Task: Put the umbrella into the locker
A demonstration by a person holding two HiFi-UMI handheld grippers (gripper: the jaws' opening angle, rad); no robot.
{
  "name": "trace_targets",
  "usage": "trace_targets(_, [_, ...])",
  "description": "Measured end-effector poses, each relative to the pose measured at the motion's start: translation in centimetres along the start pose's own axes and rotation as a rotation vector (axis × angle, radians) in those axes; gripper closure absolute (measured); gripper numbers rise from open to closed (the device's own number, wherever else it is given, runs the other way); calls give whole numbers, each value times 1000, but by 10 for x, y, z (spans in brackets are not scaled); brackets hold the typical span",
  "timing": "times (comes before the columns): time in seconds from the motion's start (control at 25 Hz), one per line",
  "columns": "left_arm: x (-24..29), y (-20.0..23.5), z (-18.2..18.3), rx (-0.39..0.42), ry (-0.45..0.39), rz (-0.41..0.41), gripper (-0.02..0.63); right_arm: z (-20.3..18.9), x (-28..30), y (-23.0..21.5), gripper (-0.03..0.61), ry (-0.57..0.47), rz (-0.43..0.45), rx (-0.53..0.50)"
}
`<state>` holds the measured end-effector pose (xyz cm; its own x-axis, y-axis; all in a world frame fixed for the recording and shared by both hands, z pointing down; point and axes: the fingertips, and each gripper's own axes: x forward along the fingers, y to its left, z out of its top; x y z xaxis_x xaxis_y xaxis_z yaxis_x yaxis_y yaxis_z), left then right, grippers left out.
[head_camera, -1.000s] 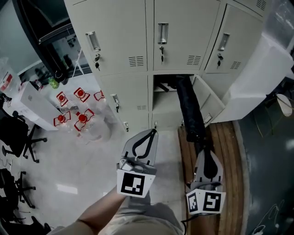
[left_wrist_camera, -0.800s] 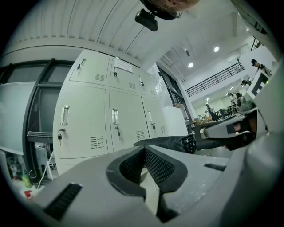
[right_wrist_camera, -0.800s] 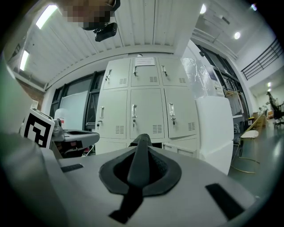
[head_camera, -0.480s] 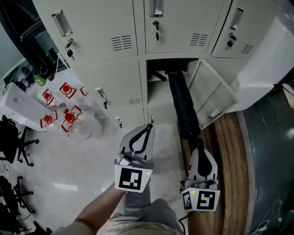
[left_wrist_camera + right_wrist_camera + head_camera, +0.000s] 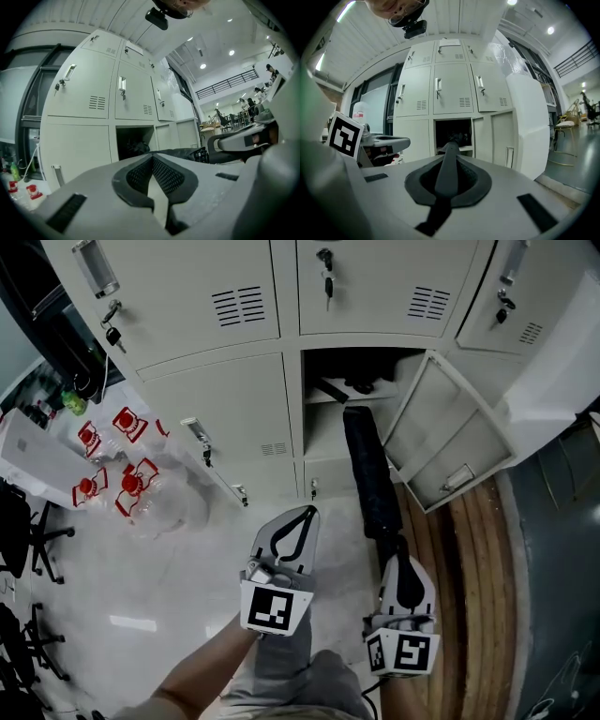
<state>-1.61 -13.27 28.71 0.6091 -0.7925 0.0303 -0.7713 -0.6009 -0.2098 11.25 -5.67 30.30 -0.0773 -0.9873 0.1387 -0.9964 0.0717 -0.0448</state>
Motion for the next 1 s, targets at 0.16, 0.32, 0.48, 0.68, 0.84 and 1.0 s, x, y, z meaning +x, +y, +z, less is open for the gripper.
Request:
trace_targets(0.16, [18,5,-26,2,3,-7,606,-28,21,-7,569,14,-7,-4])
trace_targets(0.32, [38,11,-50,-7,4,-7,606,-50,46,-11,569,30,-10,-9])
trace_targets(0.48, [61,18,-69,-11,17,-35,606,-64,77,-11,569,40,-15,-12])
trace_targets(0.68, [91,25,-89,-19,31,-86,606,-72,120,-11,569,37,-27,-19])
trace_targets(0.84, [117,37,-101,-6,21,-122,606,-79,158,-13,569,30,-41,-15])
trace_targets(1.0, [143,52,-113,-16,9,-145,606,-87,191,-15,569,38,-59,-6])
